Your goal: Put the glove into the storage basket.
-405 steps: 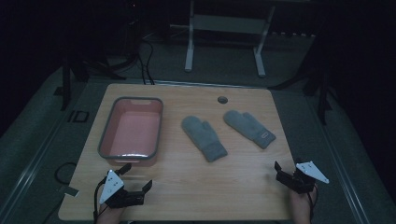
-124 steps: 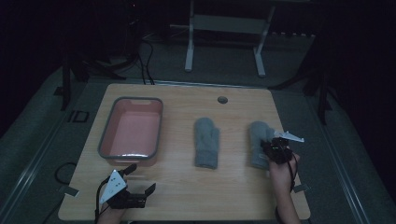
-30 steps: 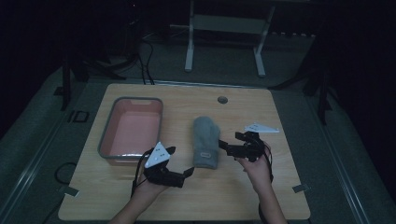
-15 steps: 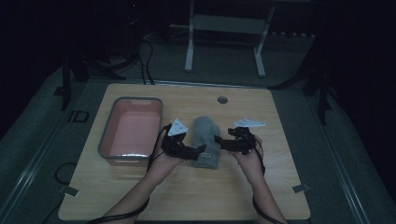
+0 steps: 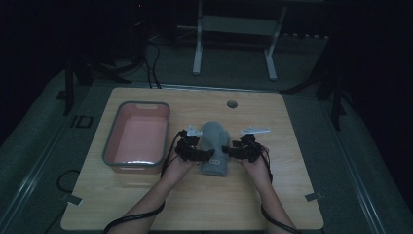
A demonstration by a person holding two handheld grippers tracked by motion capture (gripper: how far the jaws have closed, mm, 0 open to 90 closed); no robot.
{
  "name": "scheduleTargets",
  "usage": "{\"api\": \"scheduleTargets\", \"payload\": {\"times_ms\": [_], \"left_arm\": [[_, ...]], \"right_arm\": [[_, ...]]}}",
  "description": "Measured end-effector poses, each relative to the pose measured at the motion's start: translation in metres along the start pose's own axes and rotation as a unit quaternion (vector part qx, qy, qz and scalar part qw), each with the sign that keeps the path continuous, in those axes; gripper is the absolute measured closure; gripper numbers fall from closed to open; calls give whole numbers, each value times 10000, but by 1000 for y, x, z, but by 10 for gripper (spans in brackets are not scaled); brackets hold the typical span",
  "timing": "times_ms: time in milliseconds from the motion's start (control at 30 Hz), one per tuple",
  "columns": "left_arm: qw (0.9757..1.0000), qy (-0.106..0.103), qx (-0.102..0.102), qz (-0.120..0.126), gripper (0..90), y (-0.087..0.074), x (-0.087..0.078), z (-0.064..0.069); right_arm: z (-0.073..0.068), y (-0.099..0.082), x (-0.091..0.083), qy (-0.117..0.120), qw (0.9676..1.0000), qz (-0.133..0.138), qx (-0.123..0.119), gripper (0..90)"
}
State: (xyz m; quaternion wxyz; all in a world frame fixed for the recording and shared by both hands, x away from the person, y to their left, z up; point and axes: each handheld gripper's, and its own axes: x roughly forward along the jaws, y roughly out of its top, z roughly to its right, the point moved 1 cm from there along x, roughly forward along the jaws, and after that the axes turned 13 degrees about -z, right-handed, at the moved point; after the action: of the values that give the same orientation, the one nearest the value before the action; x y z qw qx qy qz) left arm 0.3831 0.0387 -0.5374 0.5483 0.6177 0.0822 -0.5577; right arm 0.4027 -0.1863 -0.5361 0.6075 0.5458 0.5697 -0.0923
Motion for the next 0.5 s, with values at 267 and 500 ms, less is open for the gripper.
{"api": "scheduleTargets", "payload": {"times_ms": [267, 500], "left_arm": [[9987, -346, -295, -247, 243, -1, 19, -8], [9940, -935, -354, -454, 401, 4, 31, -16]], "right_arm": [[9, -2, 16, 54, 9988, -442, 180, 384], [9, -2, 26, 347, 9976, -579, 168, 549]]}}
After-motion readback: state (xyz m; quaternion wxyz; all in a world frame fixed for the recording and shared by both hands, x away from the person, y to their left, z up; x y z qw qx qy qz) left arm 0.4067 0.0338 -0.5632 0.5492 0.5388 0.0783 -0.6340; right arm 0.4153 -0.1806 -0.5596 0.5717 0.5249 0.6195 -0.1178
